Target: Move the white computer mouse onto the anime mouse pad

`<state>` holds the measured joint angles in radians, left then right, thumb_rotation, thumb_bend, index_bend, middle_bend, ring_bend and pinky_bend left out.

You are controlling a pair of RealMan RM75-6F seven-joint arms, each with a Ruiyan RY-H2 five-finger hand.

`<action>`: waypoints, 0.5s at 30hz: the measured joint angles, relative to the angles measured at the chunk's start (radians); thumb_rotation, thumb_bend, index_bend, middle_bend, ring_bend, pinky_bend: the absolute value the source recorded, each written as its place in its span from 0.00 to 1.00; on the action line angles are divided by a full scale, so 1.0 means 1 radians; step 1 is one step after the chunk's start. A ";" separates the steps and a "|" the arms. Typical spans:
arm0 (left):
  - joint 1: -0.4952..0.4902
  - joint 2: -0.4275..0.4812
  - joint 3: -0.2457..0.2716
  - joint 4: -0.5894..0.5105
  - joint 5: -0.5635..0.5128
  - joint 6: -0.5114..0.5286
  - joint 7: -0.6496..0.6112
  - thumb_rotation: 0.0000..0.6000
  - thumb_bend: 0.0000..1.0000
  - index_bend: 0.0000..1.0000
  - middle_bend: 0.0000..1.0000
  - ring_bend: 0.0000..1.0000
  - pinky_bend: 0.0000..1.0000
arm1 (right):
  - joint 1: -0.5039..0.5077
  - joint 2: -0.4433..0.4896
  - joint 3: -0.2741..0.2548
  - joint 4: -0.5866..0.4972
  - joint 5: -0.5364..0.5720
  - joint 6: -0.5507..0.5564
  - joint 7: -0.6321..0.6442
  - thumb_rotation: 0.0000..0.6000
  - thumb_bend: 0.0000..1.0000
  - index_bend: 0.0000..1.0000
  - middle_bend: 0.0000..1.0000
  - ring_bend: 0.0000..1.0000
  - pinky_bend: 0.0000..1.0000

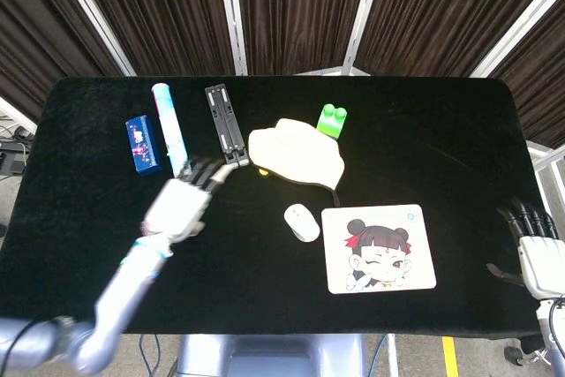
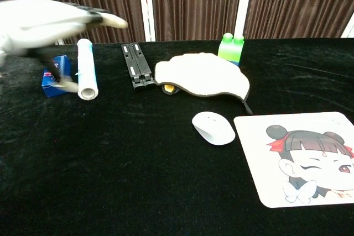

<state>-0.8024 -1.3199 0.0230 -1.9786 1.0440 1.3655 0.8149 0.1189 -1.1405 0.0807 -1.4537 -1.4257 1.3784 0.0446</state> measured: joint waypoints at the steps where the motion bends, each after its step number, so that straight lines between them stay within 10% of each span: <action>1: 0.029 0.030 0.026 -0.017 0.038 0.024 -0.018 1.00 0.13 0.00 0.00 0.00 0.00 | 0.001 0.000 0.003 -0.007 0.000 0.003 -0.006 1.00 0.10 0.10 0.00 0.00 0.00; 8: 0.265 0.178 0.216 -0.047 0.340 0.225 -0.209 1.00 0.13 0.00 0.00 0.00 0.00 | 0.015 0.008 0.014 -0.090 -0.008 0.008 -0.049 1.00 0.09 0.00 0.00 0.00 0.00; 15: 0.442 0.222 0.285 0.078 0.474 0.338 -0.368 1.00 0.13 0.00 0.00 0.00 0.00 | 0.062 0.000 0.032 -0.246 -0.014 -0.019 -0.176 1.00 0.09 0.00 0.00 0.00 0.00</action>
<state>-0.3600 -1.0981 0.3077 -1.9003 1.5185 1.7031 0.4470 0.1812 -1.1404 0.1127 -1.6998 -1.4394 1.3590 -0.1318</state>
